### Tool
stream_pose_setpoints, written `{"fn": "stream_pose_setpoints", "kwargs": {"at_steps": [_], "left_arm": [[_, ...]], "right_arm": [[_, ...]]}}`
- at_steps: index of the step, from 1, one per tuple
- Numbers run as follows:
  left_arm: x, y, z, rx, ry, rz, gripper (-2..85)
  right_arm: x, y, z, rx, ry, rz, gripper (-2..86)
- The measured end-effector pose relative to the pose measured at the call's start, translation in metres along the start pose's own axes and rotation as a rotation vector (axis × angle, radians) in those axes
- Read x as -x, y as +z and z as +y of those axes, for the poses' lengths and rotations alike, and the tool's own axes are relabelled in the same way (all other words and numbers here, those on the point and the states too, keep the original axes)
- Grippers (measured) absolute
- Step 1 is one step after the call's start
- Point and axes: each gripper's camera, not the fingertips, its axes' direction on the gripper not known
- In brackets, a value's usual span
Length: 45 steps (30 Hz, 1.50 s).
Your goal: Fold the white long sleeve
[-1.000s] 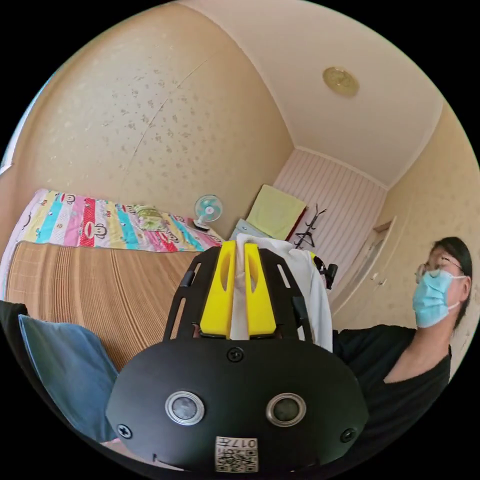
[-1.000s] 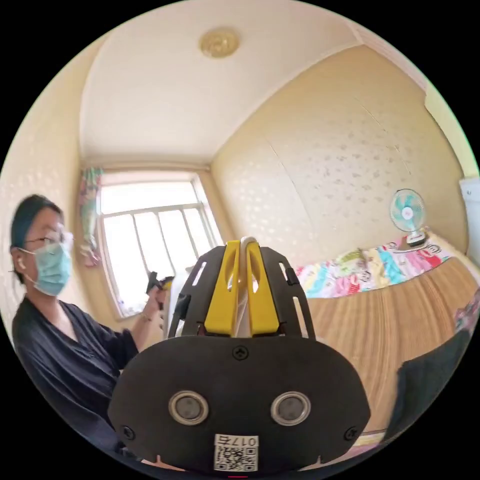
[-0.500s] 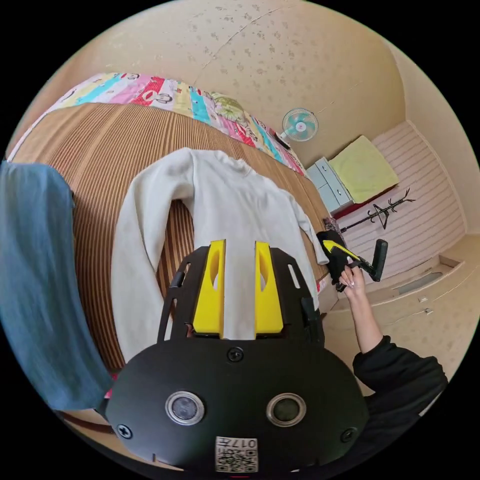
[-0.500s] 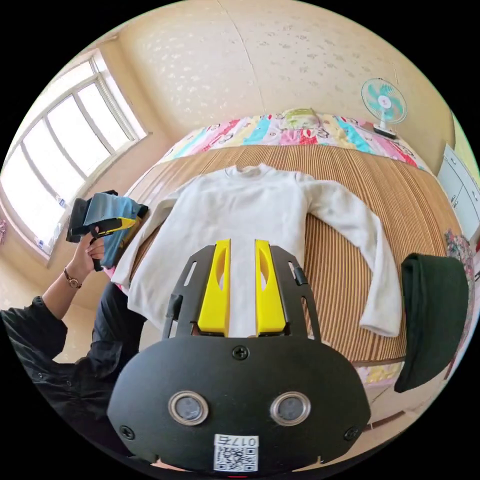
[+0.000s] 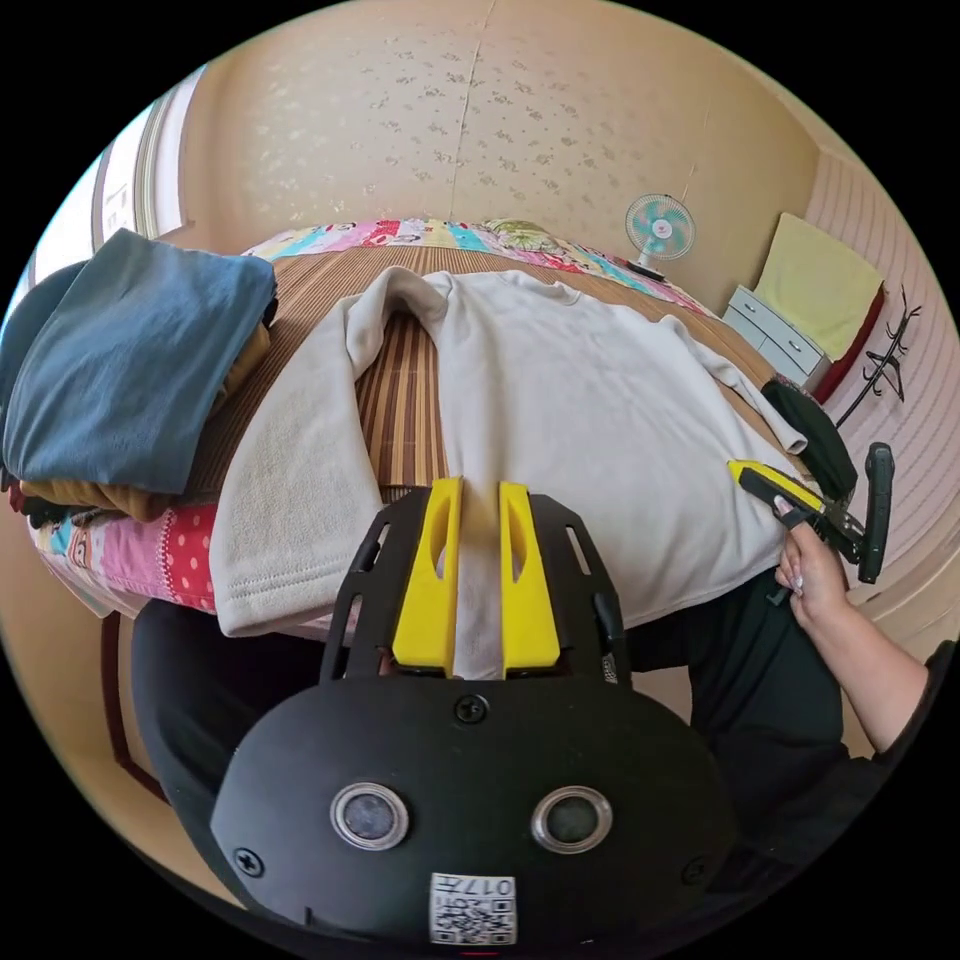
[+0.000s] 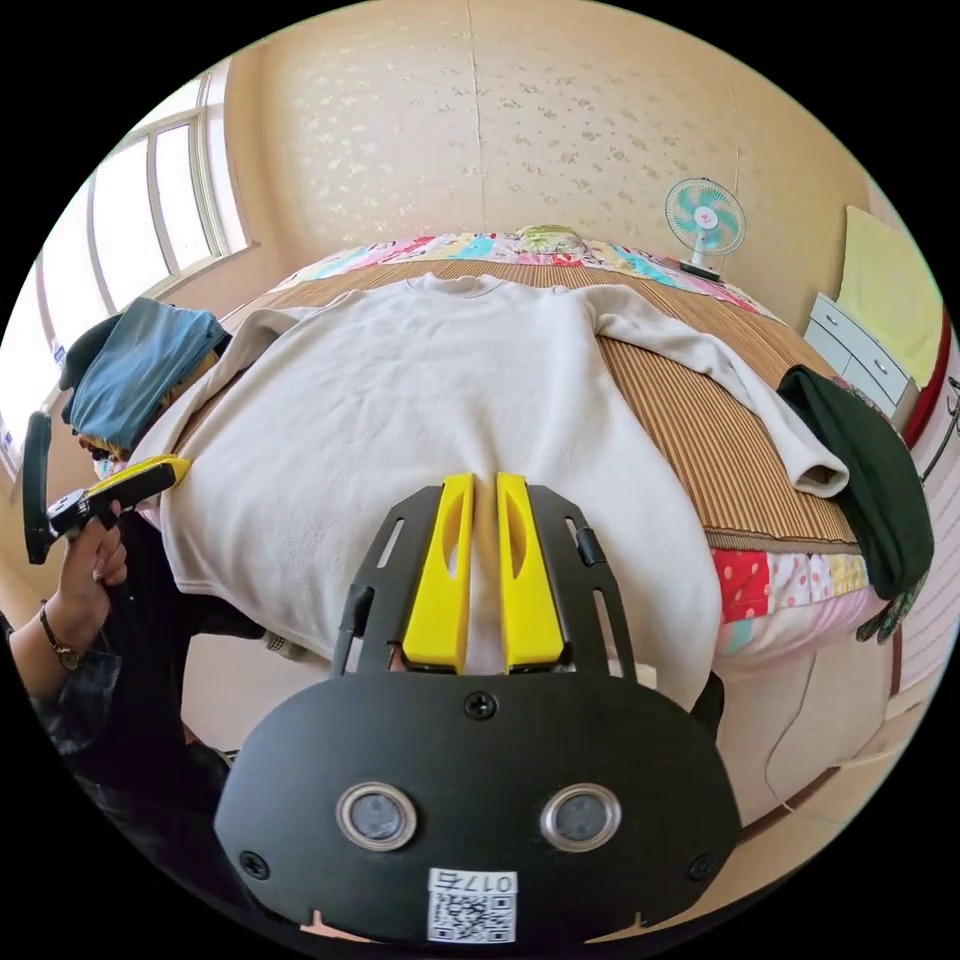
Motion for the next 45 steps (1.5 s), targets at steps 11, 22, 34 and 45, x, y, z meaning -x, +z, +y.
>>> {"fn": "stream_pose_setpoints", "kwargs": {"at_steps": [11,22,34,45], "left_arm": [[0.038,-0.050,0.057,0.023,-0.057,0.140,5.1],[0.084,-0.130,0.074,-0.102,-0.131,0.166,3.7],[0.125,-0.138,0.068,0.089,-0.040,-0.002,10.3],[0.256,-0.251,0.114,-0.382,-0.230,0.724,3.0]], "right_arm": [[-0.004,-0.020,0.029,0.028,0.070,-0.005,2.8],[-0.064,-0.030,0.060,-0.027,0.257,-0.263,2.9],[-0.061,-0.048,0.084,-0.041,0.213,-0.185,3.1],[-0.070,-0.074,0.102,-0.024,0.177,-0.276,7.8]]}}
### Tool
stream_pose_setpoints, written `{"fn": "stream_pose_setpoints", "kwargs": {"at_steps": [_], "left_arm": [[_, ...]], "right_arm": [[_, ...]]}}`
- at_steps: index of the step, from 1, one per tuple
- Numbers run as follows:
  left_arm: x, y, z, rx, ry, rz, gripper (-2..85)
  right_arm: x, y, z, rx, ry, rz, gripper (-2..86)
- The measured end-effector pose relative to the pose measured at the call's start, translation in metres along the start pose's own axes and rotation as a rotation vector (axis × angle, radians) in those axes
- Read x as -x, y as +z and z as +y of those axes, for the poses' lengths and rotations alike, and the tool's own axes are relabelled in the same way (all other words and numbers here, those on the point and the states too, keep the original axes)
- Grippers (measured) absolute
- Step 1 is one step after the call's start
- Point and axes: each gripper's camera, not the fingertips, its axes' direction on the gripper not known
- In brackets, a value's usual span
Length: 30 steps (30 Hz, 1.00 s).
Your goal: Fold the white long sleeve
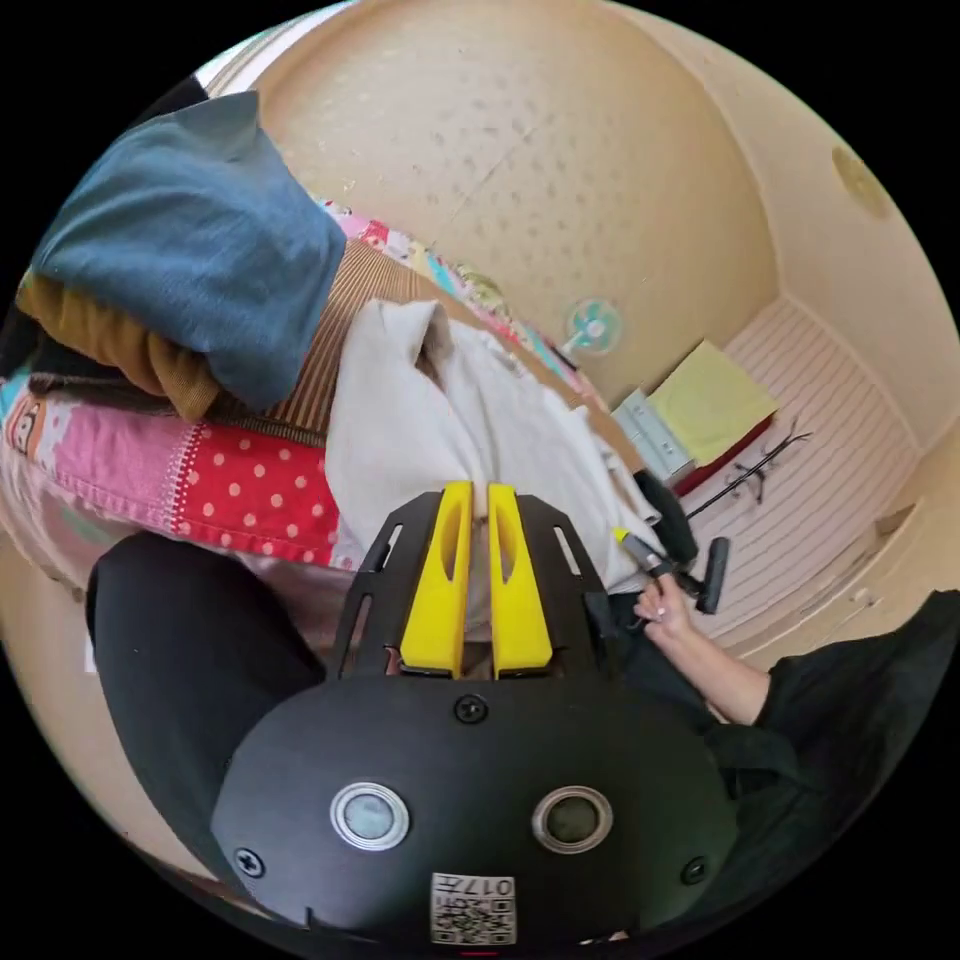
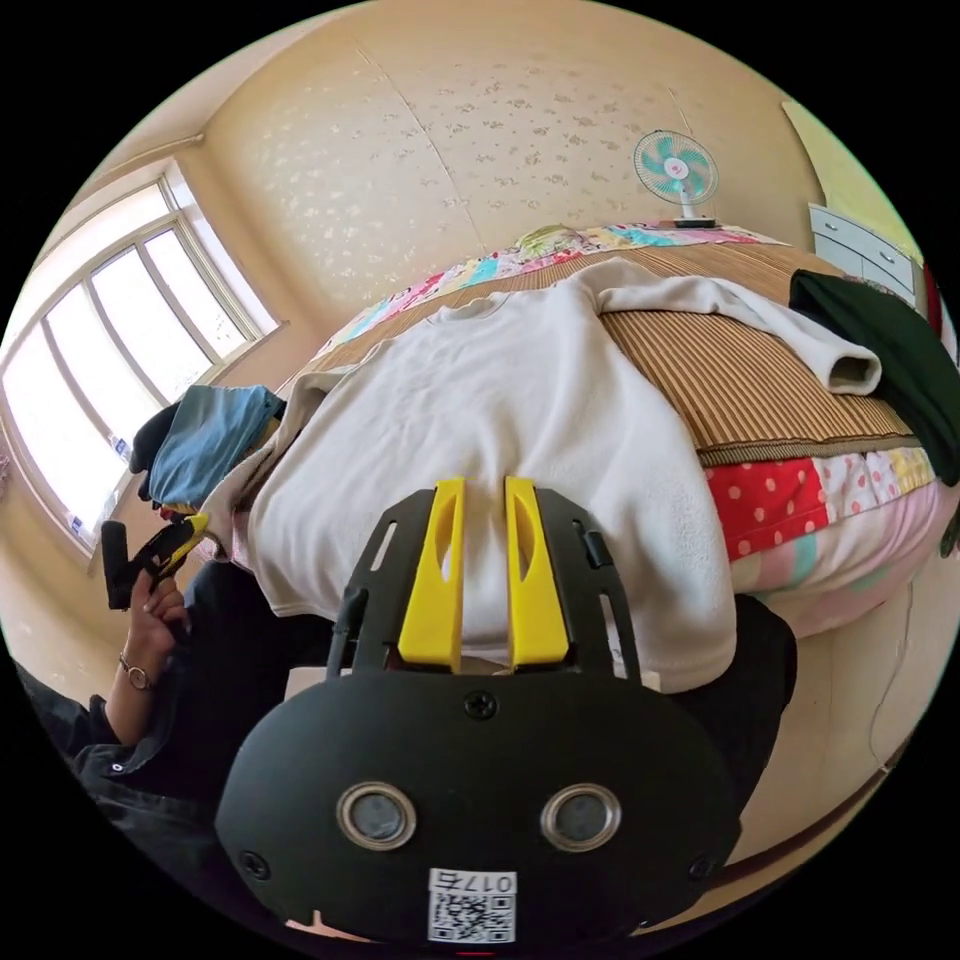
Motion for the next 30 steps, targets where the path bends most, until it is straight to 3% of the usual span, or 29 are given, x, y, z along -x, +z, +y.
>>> {"fn": "stream_pose_setpoints", "kwargs": {"at_steps": [4,7,14,18,20,24,28,30], "left_arm": [[-0.004,-0.036,-0.018,-0.027,-0.064,0.067,3.4],[-0.008,-0.041,-0.022,-0.008,-0.097,0.124,3.5],[0.003,-0.045,-0.030,-0.029,-0.189,0.266,3.6],[0.015,-0.077,-0.037,-0.186,-0.159,0.302,5.0],[0.021,-0.088,-0.033,-0.233,-0.113,0.260,4.2],[0.048,-0.061,-0.020,-0.026,-0.098,0.091,5.0],[0.077,-0.038,-0.020,0.040,-0.227,0.127,8.4],[0.080,-0.037,-0.029,0.026,-0.247,0.117,8.8]], "right_arm": [[0.031,-0.024,0.007,0.066,-0.148,-0.296,11.2],[0.097,-0.013,0.015,0.191,-0.322,-0.392,13.0],[0.275,-0.006,0.013,0.146,-0.803,-0.350,15.1],[0.327,0.000,-0.004,0.055,-1.029,-0.106,5.4],[0.327,-0.013,-0.046,0.020,-1.026,-0.077,4.7],[0.283,-0.067,-0.179,-0.113,-0.918,-0.022,4.4],[0.157,-0.078,-0.287,-0.052,-0.443,0.127,5.7],[0.092,-0.069,-0.295,0.033,-0.242,0.196,7.3]]}}
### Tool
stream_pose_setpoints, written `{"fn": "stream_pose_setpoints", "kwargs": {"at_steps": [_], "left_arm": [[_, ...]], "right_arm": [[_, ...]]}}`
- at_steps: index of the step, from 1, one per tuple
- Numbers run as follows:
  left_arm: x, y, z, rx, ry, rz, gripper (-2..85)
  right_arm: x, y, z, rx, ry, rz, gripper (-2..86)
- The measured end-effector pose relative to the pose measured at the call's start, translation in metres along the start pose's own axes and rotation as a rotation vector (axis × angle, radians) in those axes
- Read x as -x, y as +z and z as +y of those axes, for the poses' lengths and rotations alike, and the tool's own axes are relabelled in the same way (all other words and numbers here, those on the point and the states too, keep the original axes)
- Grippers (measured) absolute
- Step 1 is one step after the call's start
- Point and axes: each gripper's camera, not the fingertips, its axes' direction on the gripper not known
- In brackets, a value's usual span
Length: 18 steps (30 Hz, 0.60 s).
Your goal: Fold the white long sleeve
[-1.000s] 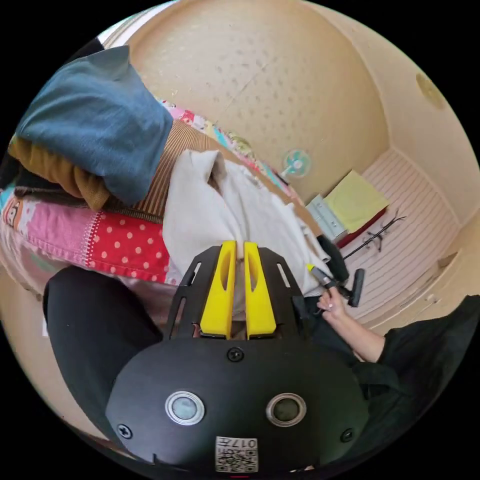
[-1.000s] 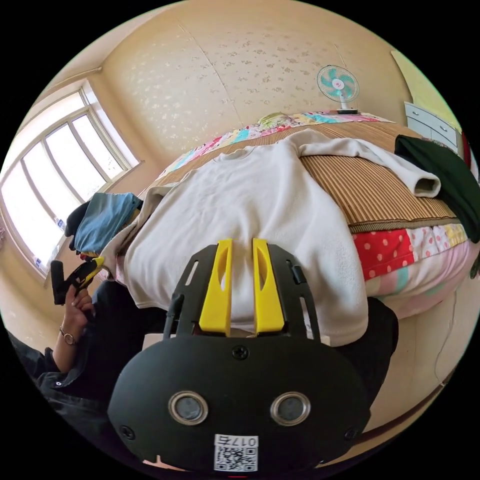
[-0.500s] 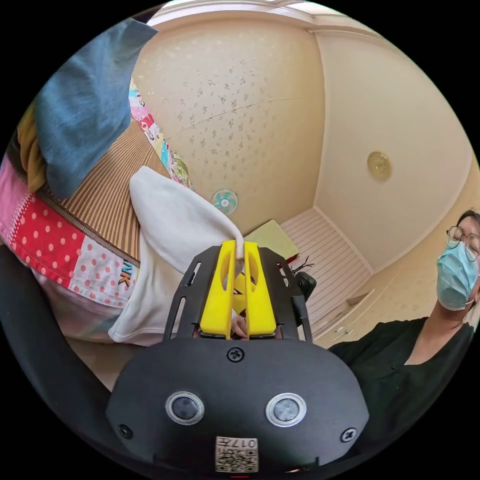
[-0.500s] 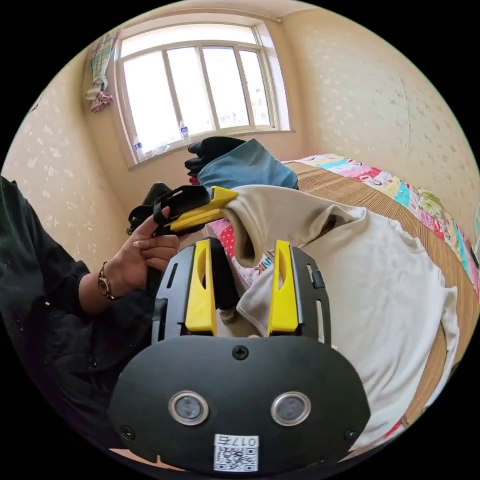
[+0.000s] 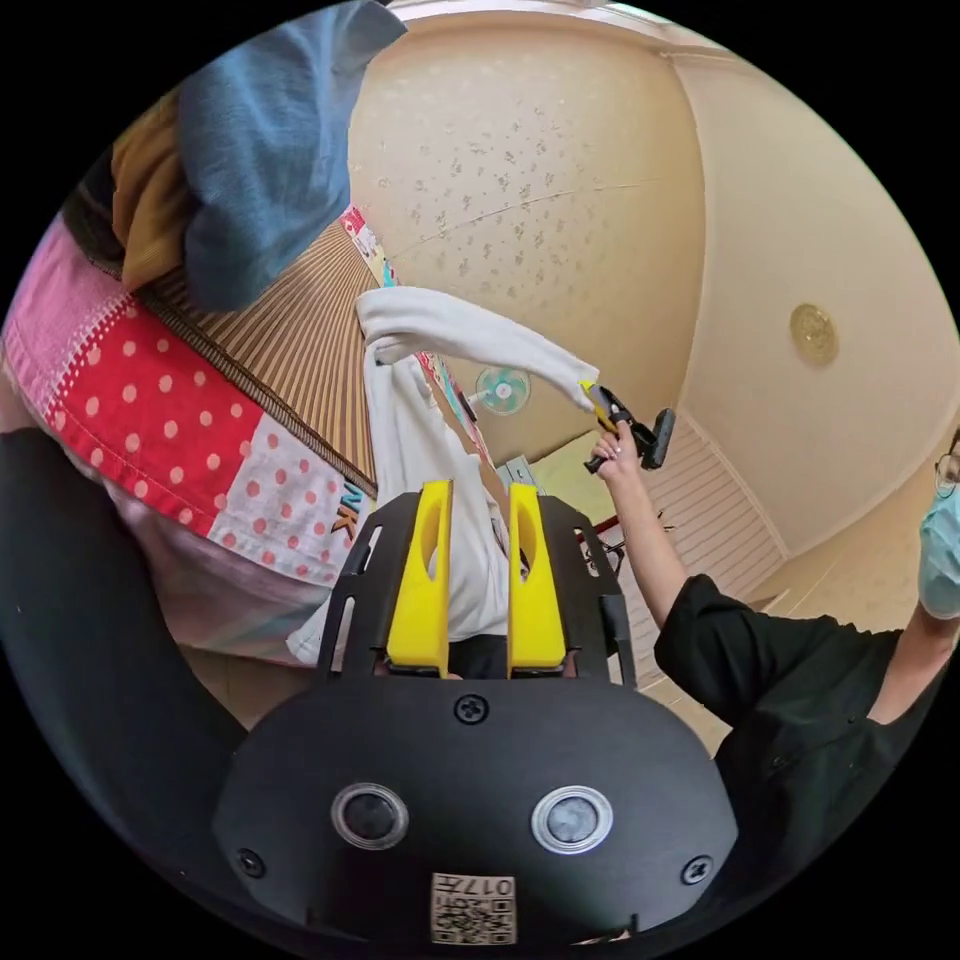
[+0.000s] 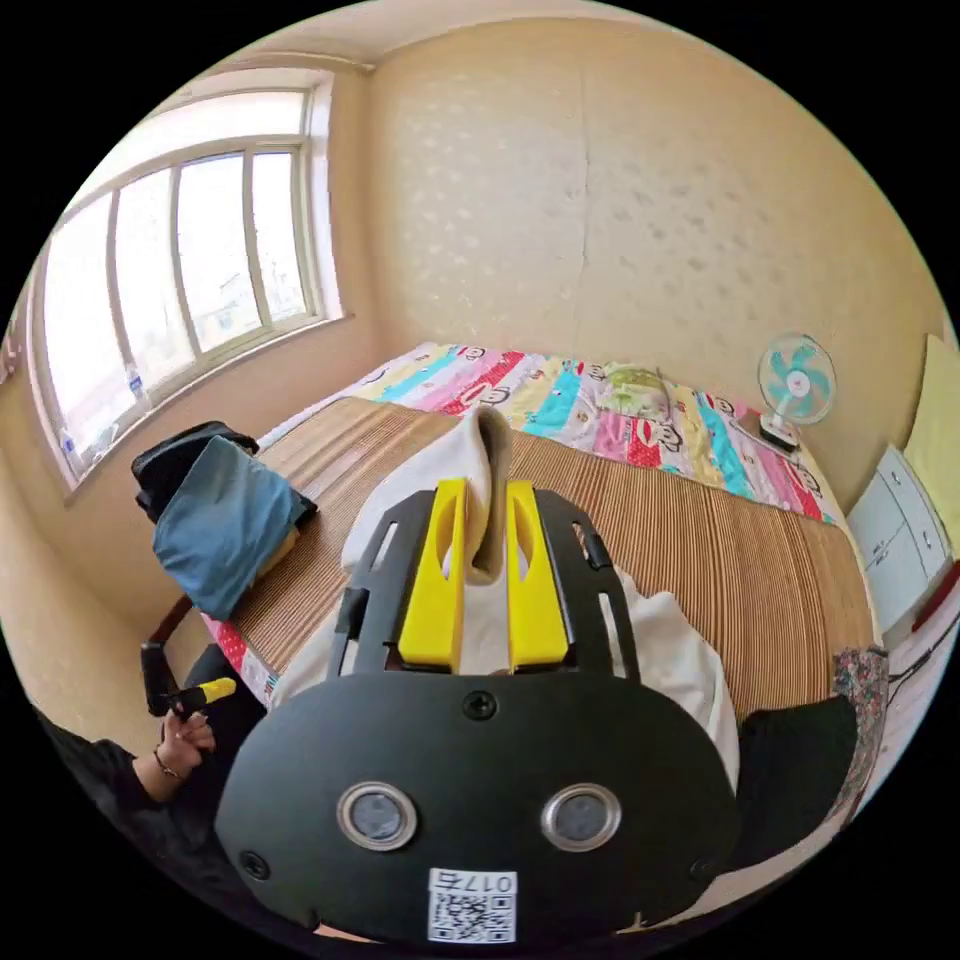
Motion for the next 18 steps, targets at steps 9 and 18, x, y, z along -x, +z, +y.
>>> {"fn": "stream_pose_setpoints", "kwargs": {"at_steps": [9,18], "left_arm": [[0.008,0.032,-0.073,-0.027,-0.164,0.116,8.9],[-0.010,0.137,-0.122,0.271,-0.125,-0.066,12.4]], "right_arm": [[-0.075,0.081,0.204,0.251,0.179,-0.059,7.8],[-0.101,0.057,0.254,0.012,0.202,-0.195,5.5]]}}
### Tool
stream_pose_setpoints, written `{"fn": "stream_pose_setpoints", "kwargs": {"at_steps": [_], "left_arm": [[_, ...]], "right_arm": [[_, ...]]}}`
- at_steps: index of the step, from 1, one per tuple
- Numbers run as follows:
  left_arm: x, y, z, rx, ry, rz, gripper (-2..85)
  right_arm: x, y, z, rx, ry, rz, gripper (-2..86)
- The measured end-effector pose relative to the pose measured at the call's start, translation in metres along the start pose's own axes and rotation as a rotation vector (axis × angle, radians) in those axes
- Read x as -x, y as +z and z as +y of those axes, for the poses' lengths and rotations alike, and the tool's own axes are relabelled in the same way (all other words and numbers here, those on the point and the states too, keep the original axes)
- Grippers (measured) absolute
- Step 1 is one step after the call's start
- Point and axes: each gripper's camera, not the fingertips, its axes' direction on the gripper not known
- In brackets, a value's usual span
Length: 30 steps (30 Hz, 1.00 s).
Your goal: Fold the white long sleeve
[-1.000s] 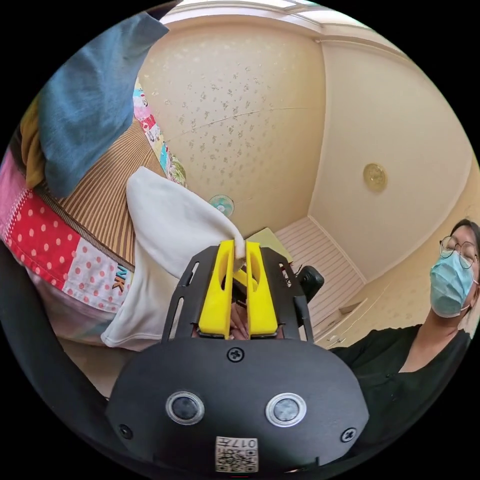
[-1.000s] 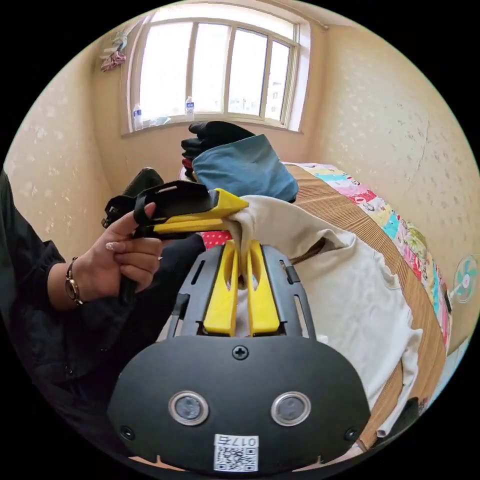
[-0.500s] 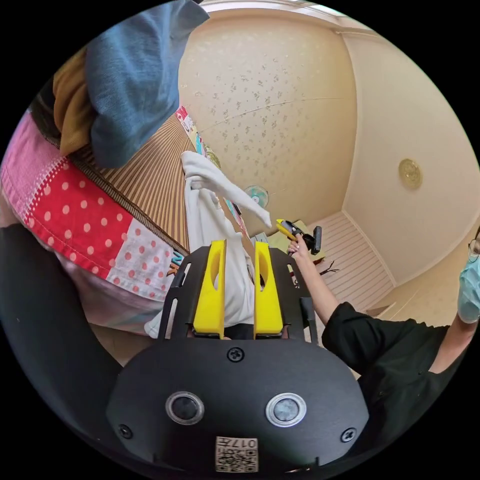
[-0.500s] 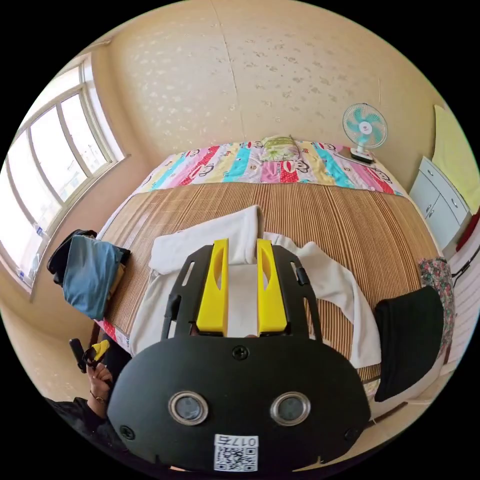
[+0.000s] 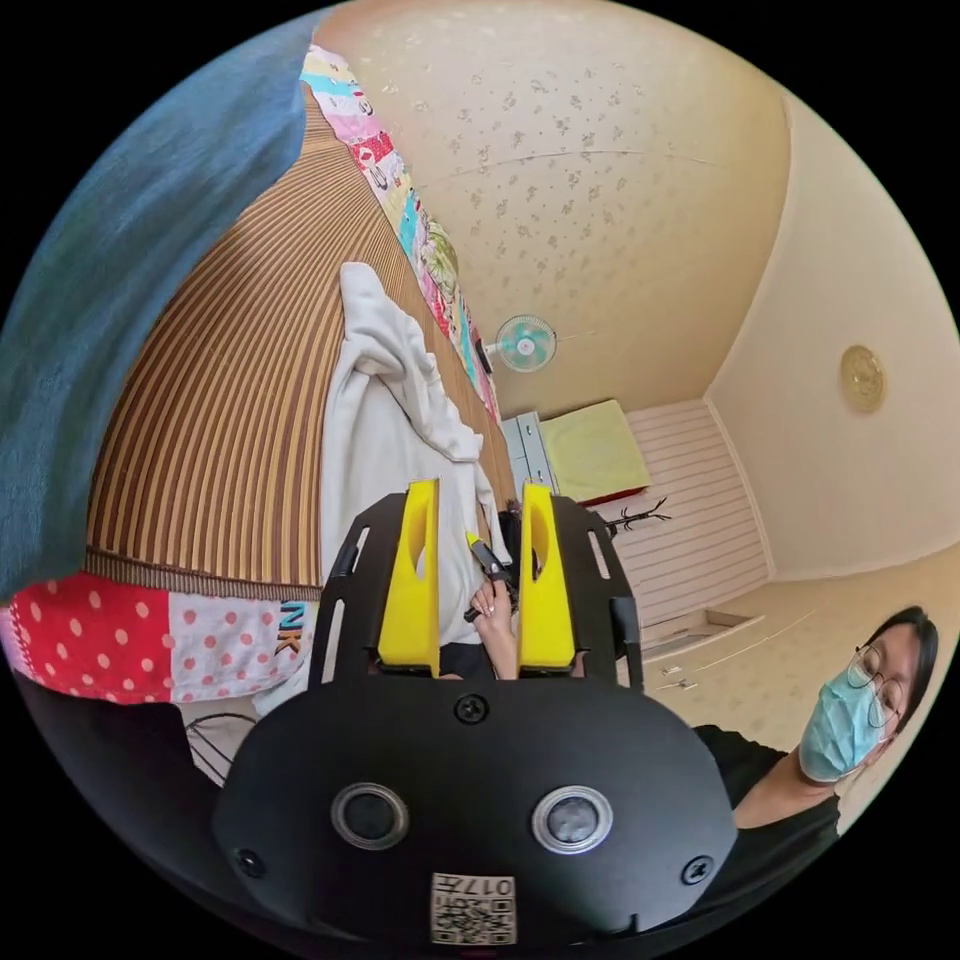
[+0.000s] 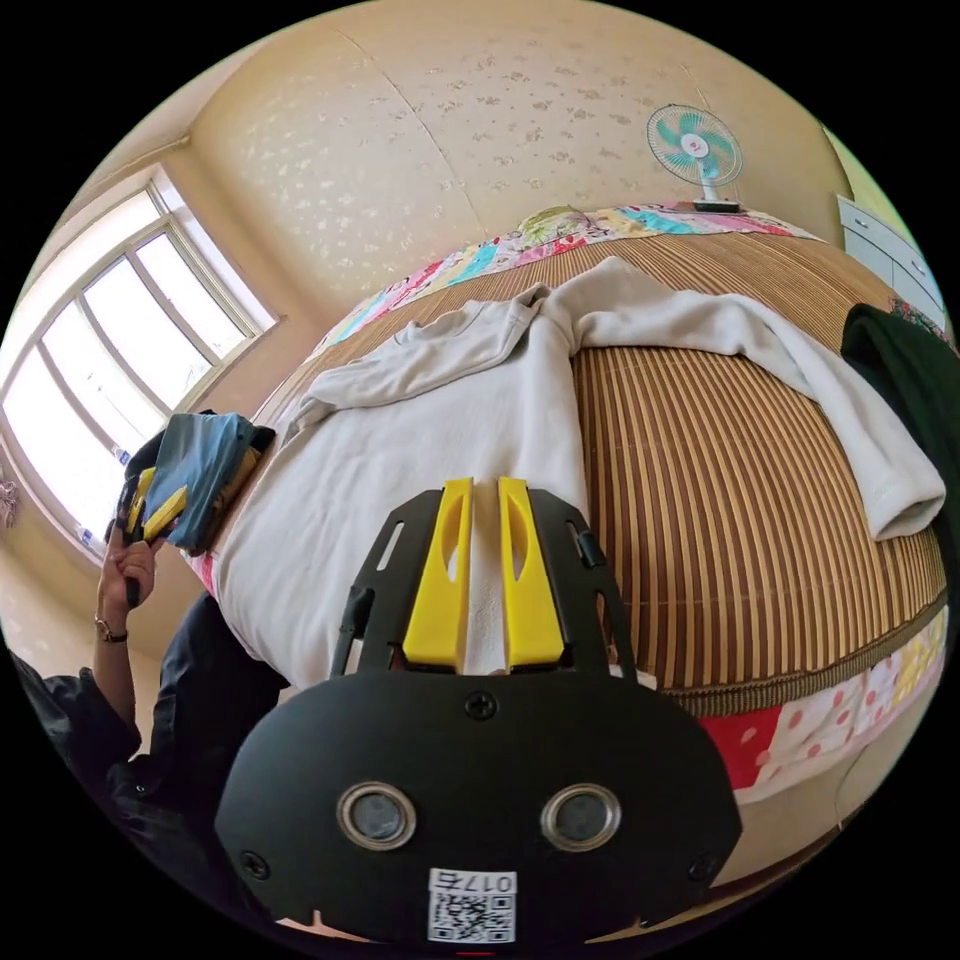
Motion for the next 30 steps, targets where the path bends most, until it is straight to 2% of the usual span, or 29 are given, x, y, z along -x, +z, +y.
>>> {"fn": "stream_pose_setpoints", "kwargs": {"at_steps": [2,7,11,15,18,21,23,27,30], "left_arm": [[0.004,0.017,-0.004,0.001,-0.015,-0.056,12.6],[0.025,0.064,0.000,-0.023,-0.058,-0.390,14.7],[0.011,0.112,0.019,-0.025,0.041,-0.498,10.9],[-0.004,0.158,0.029,0.047,0.142,-0.621,4.4],[-0.019,0.170,0.027,0.149,0.227,-0.736,3.7],[-0.035,0.167,0.043,0.168,0.302,-0.880,3.7],[-0.035,0.156,0.060,0.134,0.310,-0.911,3.7],[-0.016,0.100,0.097,-0.047,0.184,-0.874,3.9],[-0.014,0.075,0.118,-0.113,0.155,-0.816,4.6]], "right_arm": [[-0.001,-0.004,0.001,-0.012,-0.011,-0.023,6.0],[-0.017,-0.013,0.001,-0.041,0.016,-0.173,7.4],[-0.017,-0.015,-0.003,-0.040,0.016,-0.215,7.9],[-0.011,-0.013,-0.010,-0.025,0.013,-0.198,7.6],[-0.007,-0.013,-0.014,-0.021,0.014,-0.203,7.1],[0.009,-0.008,-0.020,0.023,0.005,-0.174,5.9],[0.030,-0.001,-0.020,0.056,-0.017,-0.163,5.0],[0.090,0.007,0.013,0.019,-0.001,-0.123,3.6],[0.139,0.011,0.038,-0.027,-0.107,0.014,3.3]]}}
